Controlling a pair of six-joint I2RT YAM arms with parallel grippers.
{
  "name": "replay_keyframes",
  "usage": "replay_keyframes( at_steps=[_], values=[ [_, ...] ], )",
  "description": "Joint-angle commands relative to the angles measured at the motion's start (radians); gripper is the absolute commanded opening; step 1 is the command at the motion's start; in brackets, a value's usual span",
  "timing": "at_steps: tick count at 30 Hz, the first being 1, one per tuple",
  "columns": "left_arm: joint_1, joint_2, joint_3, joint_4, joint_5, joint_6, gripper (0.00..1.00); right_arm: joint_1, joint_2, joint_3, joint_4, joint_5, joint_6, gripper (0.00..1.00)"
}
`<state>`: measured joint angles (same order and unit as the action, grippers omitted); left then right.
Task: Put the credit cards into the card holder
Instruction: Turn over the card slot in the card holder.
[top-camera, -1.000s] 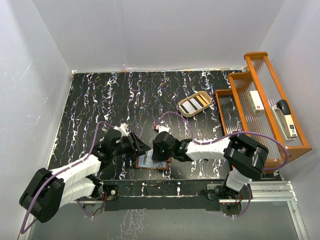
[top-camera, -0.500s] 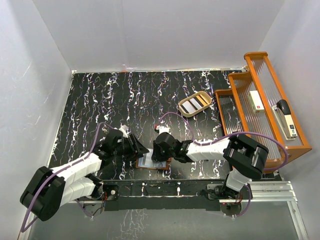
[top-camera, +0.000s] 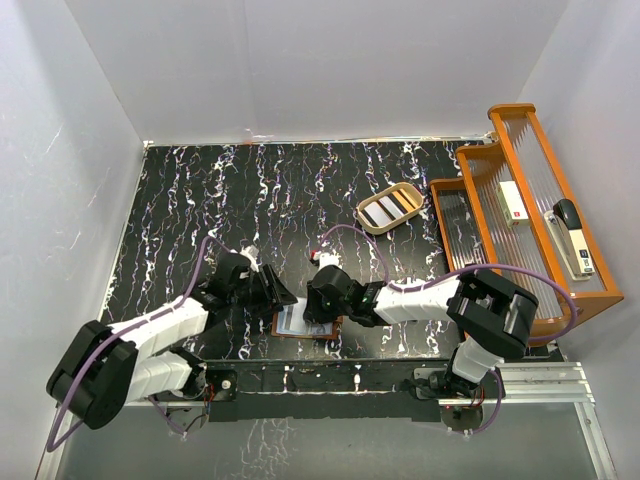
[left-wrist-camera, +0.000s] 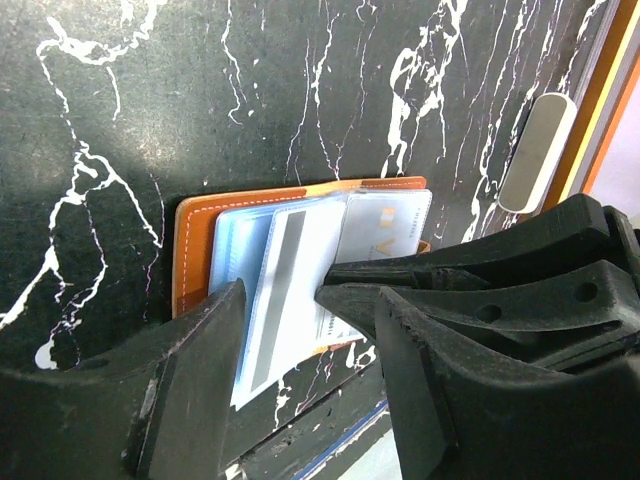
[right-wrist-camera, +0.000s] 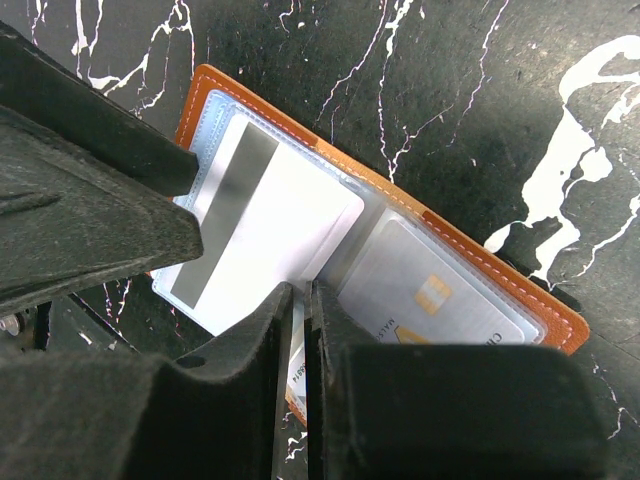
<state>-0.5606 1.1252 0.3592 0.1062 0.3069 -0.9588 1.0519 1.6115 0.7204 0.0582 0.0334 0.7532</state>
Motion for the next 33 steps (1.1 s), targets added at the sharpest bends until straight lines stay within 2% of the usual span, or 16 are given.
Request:
replay_keyframes(
  at_steps=[1, 9, 14, 18, 21, 26, 33],
  values=[
    [-0.004, 0.028, -0.020, 0.070, 0.035, 0.011, 0.53, 0.000, 0.030, -0.024, -0.061, 0.042, -0.030, 0.10],
    [-0.004, 0.059, -0.060, 0.152, 0.083, -0.022, 0.51, 0.000, 0.027, -0.034, -0.050, 0.044, -0.027, 0.10],
    [-0.005, -0.018, -0.060, 0.125, 0.097, -0.058, 0.42, 0.000, 0.032, -0.035, -0.035, 0.042, -0.031, 0.10],
    [-0.006, -0.046, -0.068, 0.111, 0.075, -0.068, 0.13, 0.000, 0.036, -0.026, -0.025, 0.040, -0.049, 0.10],
    [-0.006, -0.048, -0.069, 0.092, 0.062, -0.059, 0.00, 0.000, 0.014, -0.011, -0.049, 0.045, -0.052, 0.11],
    [-0.006, -0.059, -0.052, 0.036, 0.034, -0.036, 0.00, 0.000, -0.077, -0.004, -0.095, 0.036, -0.049, 0.16],
    [-0.007, -0.133, 0.048, -0.213, -0.110, 0.047, 0.00, 0.000, -0.174, 0.017, -0.215, 0.077, -0.071, 0.23]
  ],
)
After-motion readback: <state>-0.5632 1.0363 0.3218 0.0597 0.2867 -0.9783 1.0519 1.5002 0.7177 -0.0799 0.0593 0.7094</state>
